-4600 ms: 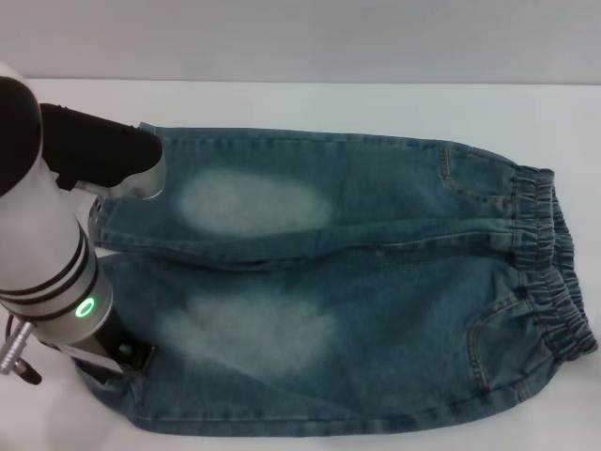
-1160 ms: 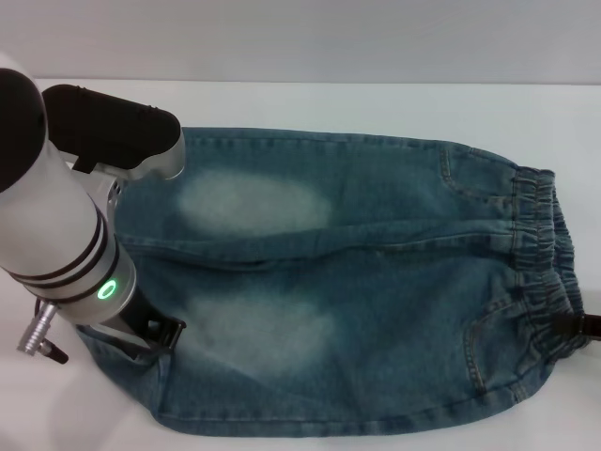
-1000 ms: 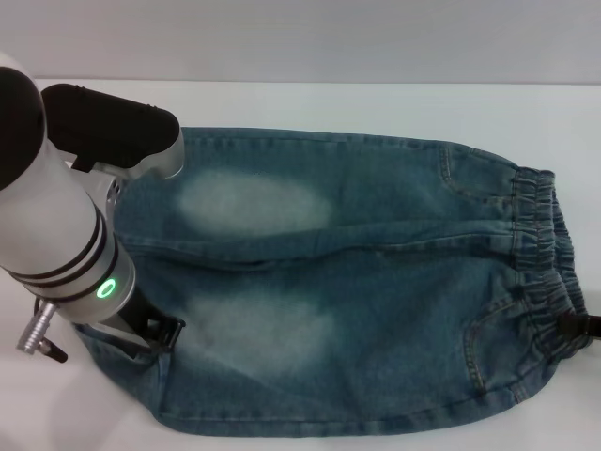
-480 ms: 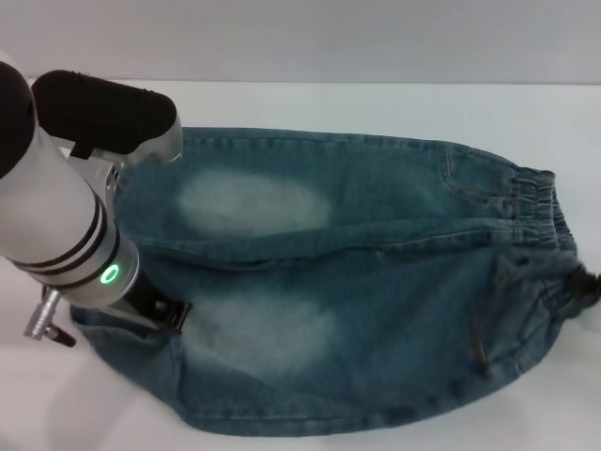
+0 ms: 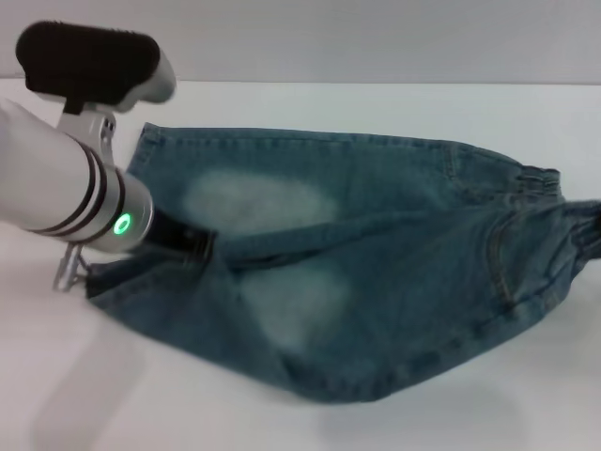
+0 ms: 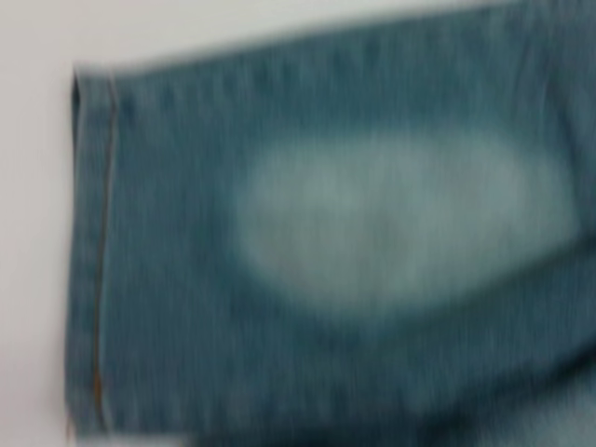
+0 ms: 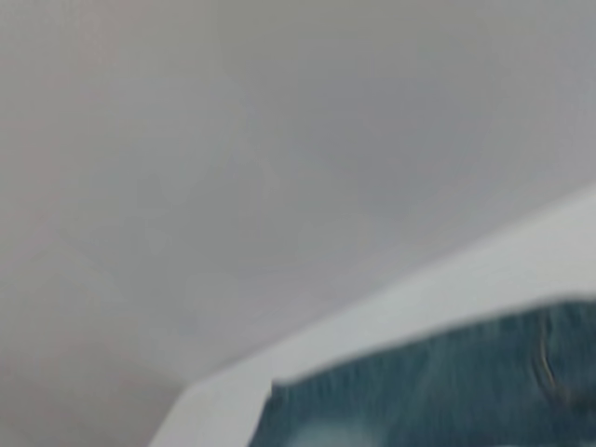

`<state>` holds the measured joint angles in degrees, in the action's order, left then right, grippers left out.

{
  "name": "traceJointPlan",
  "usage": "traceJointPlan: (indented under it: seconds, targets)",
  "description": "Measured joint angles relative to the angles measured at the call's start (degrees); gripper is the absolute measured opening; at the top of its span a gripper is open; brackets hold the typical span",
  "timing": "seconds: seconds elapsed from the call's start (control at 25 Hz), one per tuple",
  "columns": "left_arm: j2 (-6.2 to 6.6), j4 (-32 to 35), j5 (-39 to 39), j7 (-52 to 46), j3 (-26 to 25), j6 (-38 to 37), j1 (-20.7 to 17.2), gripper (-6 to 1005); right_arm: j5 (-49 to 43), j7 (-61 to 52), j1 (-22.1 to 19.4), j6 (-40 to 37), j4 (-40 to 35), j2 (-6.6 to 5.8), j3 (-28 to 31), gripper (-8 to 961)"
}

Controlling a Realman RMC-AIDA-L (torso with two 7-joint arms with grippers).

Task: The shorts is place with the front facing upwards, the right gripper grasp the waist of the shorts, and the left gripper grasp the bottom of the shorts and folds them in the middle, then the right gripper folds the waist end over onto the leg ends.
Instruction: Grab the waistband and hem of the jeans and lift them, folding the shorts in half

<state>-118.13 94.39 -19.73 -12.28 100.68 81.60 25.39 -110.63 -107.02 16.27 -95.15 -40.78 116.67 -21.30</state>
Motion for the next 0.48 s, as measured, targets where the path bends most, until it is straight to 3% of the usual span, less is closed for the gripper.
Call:
traceJointPlan:
  seconds: [0.24, 0.48]
  targets:
    - [0.03, -0.3, 0.2, 0.5, 0.2, -15.2, -4.2, 117, 5.1, 2.8, -0.1, 0.5, 0.5, -0.08, 0.6, 32]
    - [0.03, -1.4, -0.5, 1.4, 0.0, -24.8, -7.1, 120, 6.4, 4.0, -0.1, 0.9, 0.6, -0.14, 2.6, 41]
